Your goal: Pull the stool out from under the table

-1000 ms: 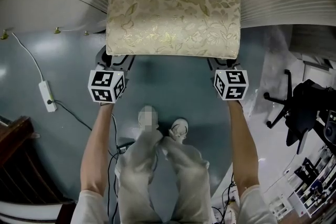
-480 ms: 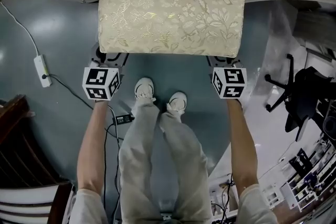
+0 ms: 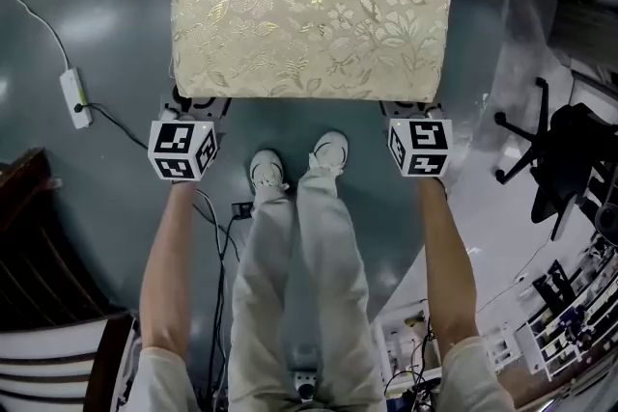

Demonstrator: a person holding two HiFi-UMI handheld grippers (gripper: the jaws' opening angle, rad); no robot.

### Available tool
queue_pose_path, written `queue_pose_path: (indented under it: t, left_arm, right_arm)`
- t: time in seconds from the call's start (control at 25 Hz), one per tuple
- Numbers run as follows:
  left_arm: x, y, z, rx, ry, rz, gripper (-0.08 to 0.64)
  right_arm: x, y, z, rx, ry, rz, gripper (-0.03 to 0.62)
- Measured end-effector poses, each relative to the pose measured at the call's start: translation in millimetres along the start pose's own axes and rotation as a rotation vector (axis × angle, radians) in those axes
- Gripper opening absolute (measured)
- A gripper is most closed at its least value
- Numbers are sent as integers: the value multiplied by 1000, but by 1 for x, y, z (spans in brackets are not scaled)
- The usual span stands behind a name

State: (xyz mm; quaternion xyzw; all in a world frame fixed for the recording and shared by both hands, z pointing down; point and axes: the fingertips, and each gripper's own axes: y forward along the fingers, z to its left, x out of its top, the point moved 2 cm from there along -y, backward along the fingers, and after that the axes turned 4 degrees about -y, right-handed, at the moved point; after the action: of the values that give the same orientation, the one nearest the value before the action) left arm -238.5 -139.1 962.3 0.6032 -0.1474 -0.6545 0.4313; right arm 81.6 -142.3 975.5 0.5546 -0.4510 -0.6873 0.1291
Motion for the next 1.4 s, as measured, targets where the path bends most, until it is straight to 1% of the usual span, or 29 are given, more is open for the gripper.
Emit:
queue_pose_path:
  t: [0.16, 0.36, 0.48, 0.6, 0.64, 0.92, 1.4]
  left_arm:
    - [0, -2, -2, -8, -11, 11, 291]
    - [1, -4, -1, -4, -17, 1, 290]
    - [-4, -7, -2, -3, -22, 13, 288]
    - [1, 7, 0, 2, -11, -44, 287]
    - [1, 8, 0, 3, -8, -50, 287]
    - [-3, 3, -1, 5, -8, -37, 287]
    - [-4, 1, -3, -3, -11, 18, 287]
  right_arm:
    - [0, -4, -1, -4, 9, 15, 270]
    - [0, -4, 1, -2, 20, 12, 268]
    - [-4, -8, 5, 6, 13, 35, 267]
    - [4, 3, -8, -14, -28, 2, 267]
    - [4, 4, -8, -16, -33, -2, 267]
    - [0, 2, -5, -9, -39, 8, 267]
    - [-1, 0, -4, -3, -19, 16, 272]
